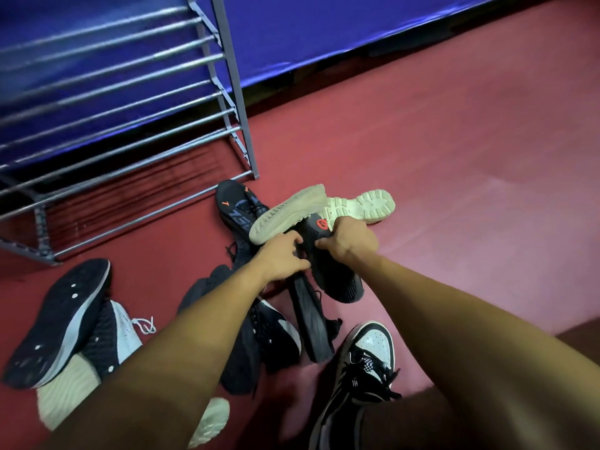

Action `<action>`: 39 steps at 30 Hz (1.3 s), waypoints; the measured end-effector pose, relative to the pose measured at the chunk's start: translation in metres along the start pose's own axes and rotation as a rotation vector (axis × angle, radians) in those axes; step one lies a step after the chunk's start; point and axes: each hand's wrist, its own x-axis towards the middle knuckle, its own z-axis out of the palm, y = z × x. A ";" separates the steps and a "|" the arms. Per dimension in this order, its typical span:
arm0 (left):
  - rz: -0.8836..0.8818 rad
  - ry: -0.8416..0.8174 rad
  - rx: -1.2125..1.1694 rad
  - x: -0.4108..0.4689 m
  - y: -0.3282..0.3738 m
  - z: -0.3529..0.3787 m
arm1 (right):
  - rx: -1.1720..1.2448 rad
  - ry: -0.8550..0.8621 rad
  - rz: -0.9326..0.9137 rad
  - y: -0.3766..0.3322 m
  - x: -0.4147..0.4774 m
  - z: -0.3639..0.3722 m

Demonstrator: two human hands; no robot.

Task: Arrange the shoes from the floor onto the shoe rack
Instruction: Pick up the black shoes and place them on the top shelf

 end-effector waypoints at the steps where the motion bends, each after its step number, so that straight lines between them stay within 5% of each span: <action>1: 0.001 -0.002 -0.028 -0.006 -0.001 -0.005 | 0.010 0.007 -0.002 -0.005 -0.005 -0.004; 21: 0.009 0.240 -0.297 -0.142 -0.048 -0.147 | 0.081 0.103 -0.374 -0.176 -0.121 -0.030; 39: 0.083 0.462 -0.963 -0.246 -0.018 -0.247 | 0.475 -0.012 -0.681 -0.292 -0.178 -0.088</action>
